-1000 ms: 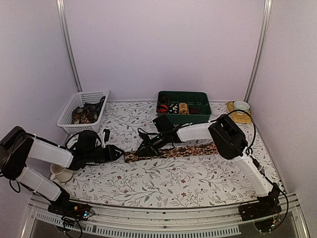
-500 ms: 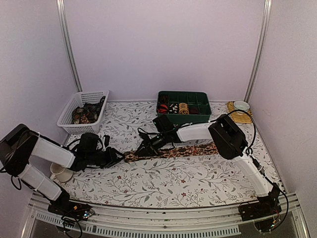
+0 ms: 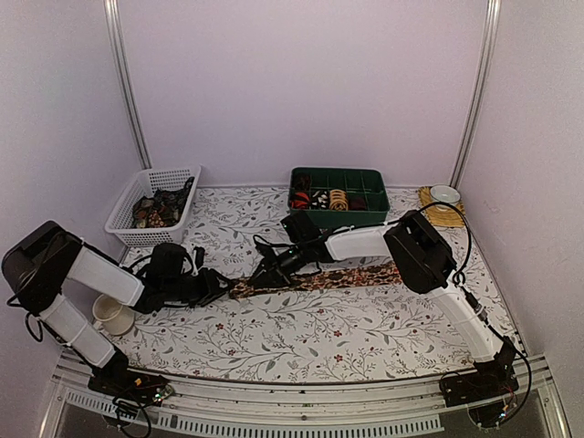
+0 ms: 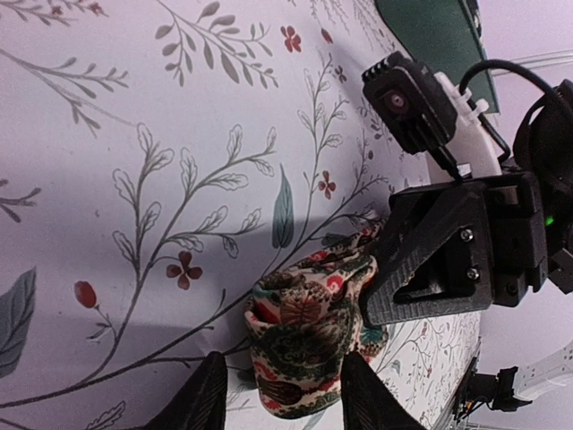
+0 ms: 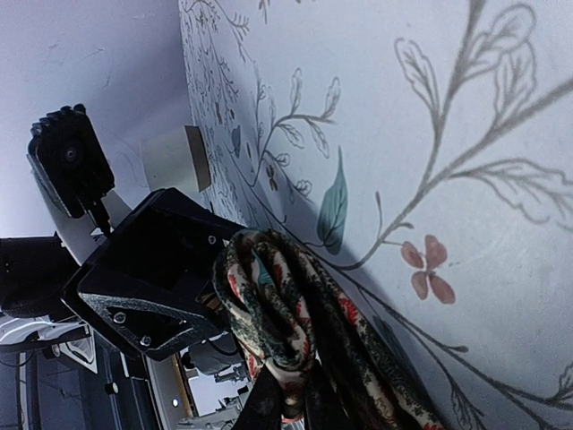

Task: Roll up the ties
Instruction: Roll the tie at the center of the board.

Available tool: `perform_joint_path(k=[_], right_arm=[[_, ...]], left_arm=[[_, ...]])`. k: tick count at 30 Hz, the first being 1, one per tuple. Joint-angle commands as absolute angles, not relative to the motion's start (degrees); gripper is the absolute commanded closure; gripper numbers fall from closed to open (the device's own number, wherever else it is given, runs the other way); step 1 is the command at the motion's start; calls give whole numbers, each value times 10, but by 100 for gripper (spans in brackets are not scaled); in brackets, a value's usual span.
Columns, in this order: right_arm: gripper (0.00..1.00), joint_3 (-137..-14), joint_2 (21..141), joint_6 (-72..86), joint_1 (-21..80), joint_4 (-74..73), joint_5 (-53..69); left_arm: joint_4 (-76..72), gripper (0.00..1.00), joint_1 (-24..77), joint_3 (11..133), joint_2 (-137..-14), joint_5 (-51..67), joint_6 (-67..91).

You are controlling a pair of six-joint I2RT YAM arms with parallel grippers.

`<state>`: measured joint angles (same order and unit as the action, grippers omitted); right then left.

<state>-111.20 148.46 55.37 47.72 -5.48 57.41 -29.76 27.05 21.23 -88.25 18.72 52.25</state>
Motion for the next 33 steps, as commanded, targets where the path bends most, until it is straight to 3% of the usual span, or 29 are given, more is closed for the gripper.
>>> perform_joint_path(k=[1, 30, 33], right_arm=[[91, -1133, 1534, 556, 485, -49, 580], [90, -1141, 1577, 635, 498, 38, 616], [90, -1130, 1566, 621, 495, 19, 593]], left_arm=[[-328, 56, 269, 219, -905, 188, 530], [-401, 56, 277, 209, -958, 191, 555], [-405, 53, 276, 204, -948, 189, 554]])
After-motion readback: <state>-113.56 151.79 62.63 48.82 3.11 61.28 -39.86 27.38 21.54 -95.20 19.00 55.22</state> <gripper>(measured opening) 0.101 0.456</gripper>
